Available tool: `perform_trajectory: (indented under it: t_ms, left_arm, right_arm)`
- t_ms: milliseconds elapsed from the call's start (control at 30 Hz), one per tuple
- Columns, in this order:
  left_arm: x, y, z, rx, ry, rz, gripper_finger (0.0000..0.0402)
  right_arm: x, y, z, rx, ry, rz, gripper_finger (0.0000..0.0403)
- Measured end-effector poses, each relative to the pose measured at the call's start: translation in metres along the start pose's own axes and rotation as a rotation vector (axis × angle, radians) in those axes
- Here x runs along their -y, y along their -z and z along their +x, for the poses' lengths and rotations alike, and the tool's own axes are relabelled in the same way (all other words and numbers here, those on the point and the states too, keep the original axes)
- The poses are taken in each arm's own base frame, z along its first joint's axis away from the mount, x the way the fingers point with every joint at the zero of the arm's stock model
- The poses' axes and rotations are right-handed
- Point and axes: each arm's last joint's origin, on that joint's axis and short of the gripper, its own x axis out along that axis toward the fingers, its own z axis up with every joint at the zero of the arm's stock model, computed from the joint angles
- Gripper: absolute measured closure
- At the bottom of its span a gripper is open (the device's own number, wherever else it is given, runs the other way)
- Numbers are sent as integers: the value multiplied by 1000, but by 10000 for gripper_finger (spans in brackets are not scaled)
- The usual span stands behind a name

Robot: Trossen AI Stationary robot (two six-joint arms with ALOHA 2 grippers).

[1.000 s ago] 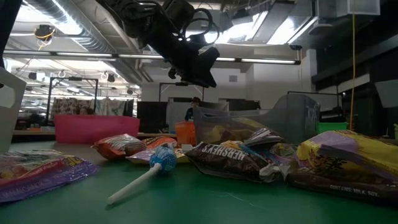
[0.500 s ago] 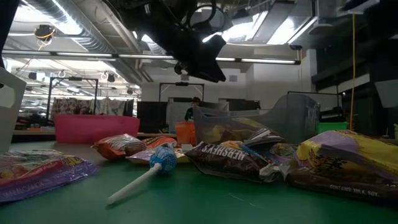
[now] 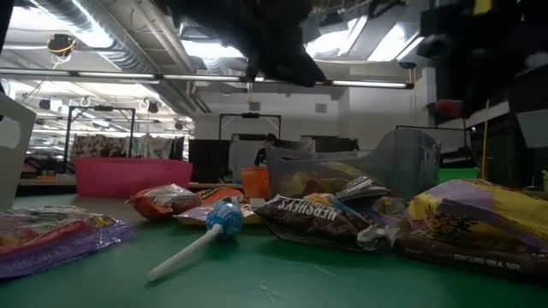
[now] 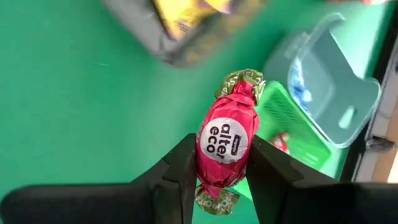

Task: Sort candy
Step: Put the red chocolate into the green bin

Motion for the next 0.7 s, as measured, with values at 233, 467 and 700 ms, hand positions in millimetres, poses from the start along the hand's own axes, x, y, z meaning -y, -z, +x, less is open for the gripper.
perform_trajectory:
  t_ms: [233,467,700]
  left_arm:
    - [27,1,-13,13,73,27,274]
    - [50,12,-26,-60,132,67,274]
    - [68,30,-41,-200,165,84,274]
  right_arm:
    - [38,22,29,18,36,77,288]
    - [67,40,59,-62,60,153,288]
    - [85,51,70,-81,23,259,288]
